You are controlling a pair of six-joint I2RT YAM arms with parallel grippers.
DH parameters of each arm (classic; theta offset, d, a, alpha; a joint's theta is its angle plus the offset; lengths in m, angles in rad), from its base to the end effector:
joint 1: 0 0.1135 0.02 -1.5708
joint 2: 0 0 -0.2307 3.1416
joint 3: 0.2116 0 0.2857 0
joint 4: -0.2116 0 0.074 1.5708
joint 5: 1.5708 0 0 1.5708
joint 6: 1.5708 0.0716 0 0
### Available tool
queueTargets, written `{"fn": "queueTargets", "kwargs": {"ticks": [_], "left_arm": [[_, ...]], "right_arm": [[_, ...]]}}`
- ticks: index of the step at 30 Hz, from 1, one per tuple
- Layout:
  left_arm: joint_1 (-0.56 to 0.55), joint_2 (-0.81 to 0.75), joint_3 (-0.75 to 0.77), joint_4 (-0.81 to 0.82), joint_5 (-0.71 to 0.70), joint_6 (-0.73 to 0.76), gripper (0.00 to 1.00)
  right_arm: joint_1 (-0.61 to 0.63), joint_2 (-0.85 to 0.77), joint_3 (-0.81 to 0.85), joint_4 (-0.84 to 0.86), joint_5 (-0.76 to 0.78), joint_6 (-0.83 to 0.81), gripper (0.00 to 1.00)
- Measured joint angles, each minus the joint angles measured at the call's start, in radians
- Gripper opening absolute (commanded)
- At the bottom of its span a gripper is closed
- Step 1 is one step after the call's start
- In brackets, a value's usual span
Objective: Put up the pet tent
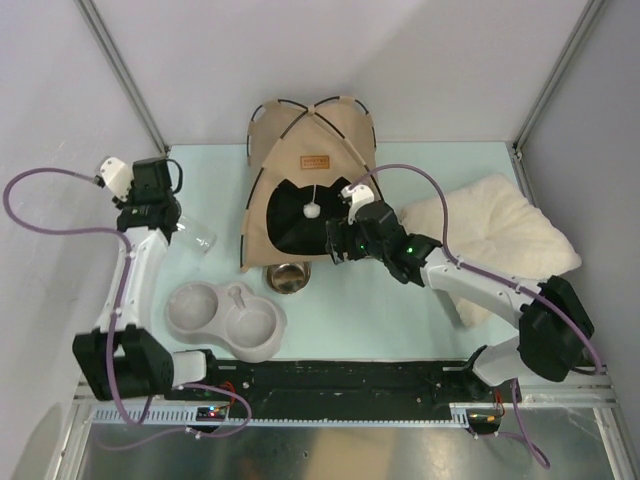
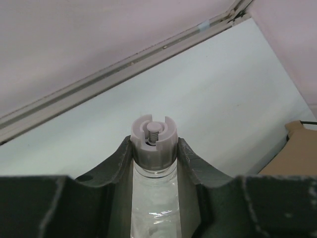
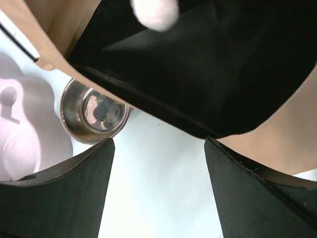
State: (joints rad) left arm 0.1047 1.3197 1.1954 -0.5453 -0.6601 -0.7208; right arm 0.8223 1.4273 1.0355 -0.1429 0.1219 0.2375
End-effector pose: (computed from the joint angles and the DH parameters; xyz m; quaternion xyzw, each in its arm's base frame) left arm 0.3432 0.0802 0.2808 -0.4709 0.7235 0.1531 0.4811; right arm 0.2738 0.2820 0.2167 -0.2211 0.8391 0.2042 0.4532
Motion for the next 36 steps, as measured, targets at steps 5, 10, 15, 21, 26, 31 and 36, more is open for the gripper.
{"fn": "queueTargets", "kwargs": {"ticks": [5, 10, 15, 21, 26, 31, 36], "left_arm": [[-0.001, -0.187, -0.050, -0.050, 0.056, 0.066, 0.00], [-0.001, -0.349, -0.106, -0.141, 0.196, 0.097, 0.00], [-0.001, -0.489, -0.180, -0.236, 0.356, 0.097, 0.00], [-0.001, -0.588, -0.188, -0.293, 0.536, 0.068, 0.00], [-0.002, -0.620, -0.188, -0.304, 0.674, 0.006, 0.00], [-0.002, -0.642, -0.188, -0.307, 0.780, -0.091, 0.00], [-0.003, -0.666, -0.188, -0.311, 0.861, -0.208, 0.00]], "right_arm": [[-0.074, 0.056, 0.000, 0.032, -0.006, 0.029, 0.77], [-0.186, 0.089, 0.003, 0.044, 0.013, 0.054, 0.77], [-0.250, 0.117, 0.045, 0.035, 0.012, 0.058, 0.80], [-0.164, 0.077, 0.063, 0.016, -0.072, 0.052, 0.93], [0.053, -0.026, 0.067, -0.010, -0.111, 0.024, 0.99], [0.174, -0.124, 0.070, -0.002, -0.166, -0.008, 0.99], [0.214, -0.198, 0.072, 0.032, -0.264, -0.018, 0.99]]}}
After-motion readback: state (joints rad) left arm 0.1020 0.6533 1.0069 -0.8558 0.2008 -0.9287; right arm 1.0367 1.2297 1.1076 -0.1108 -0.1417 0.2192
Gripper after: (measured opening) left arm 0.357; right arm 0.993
